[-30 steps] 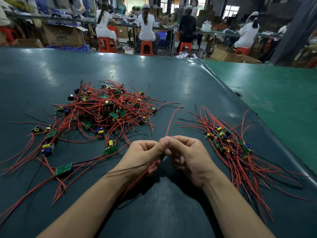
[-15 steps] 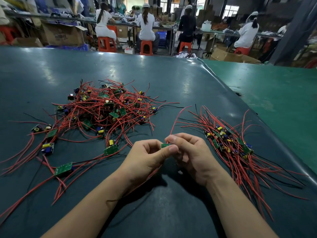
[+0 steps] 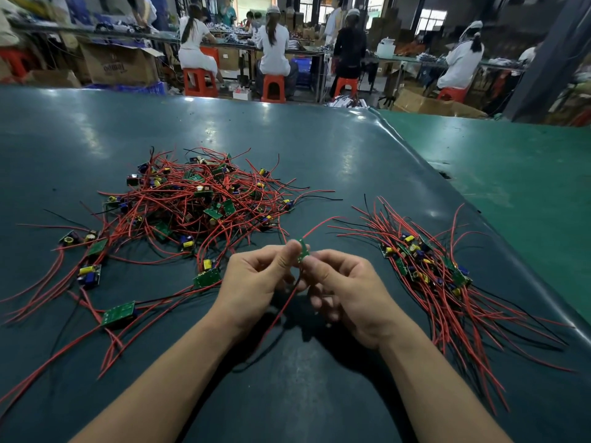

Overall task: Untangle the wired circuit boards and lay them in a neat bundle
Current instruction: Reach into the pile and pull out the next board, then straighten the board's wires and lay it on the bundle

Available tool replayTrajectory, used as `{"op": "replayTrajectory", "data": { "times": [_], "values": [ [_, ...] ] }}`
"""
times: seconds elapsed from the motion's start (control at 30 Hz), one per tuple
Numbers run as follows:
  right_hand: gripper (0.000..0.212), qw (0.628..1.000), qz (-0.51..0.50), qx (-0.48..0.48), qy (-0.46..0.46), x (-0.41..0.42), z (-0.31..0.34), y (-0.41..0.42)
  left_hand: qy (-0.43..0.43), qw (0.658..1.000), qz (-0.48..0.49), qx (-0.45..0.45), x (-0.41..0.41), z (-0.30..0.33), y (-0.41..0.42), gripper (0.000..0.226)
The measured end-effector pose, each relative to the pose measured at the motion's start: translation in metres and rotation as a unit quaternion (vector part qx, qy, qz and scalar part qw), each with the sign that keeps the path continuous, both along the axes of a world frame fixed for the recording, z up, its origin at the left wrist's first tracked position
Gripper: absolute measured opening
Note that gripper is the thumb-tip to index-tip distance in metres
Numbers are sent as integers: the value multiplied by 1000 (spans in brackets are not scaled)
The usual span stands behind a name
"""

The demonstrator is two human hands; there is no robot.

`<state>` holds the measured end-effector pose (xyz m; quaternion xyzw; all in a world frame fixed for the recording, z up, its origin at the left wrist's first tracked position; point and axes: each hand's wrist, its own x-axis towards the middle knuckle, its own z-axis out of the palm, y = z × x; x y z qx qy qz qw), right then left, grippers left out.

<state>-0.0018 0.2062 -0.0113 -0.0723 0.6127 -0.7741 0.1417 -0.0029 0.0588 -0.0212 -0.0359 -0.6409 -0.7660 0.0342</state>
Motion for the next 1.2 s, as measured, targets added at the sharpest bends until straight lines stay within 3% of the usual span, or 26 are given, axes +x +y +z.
{"op": "replayTrajectory", "data": {
  "times": [0.07,0.17,0.37,0.47,0.53,0.7,0.87,0.97,1.07,1.2],
  "values": [
    [16,998,-40,-33,-21,-1,3,0,-2,1000,13,-20,0,0,0,38],
    [16,979,-182,-88,-22,-9,9,9,14,999,34,-19,1,3,0,36],
    [11,889,-424,-128,117,-17,12,24,21,990,142,3,-6,3,-5,25],
    [3,850,-470,-226,79,-19,11,29,106,964,235,-64,-10,3,-12,18],
    [11,835,-471,-285,16,-18,7,30,152,942,266,-137,-9,2,-18,17],
    [27,858,-450,-244,-29,-17,-2,18,254,826,300,-404,-4,0,-24,9],
    [27,891,-439,-115,6,-23,-7,13,123,754,305,-569,-6,-2,-35,23],
    [33,913,-401,-65,33,-22,-11,10,74,753,295,-584,-8,-3,-39,35],
    [35,923,-379,-39,48,-20,-10,8,48,758,280,-587,-11,-5,-43,25],
    [34,940,-334,8,71,-15,-8,5,154,779,321,-517,-9,-1,-44,16]
  ]
}}
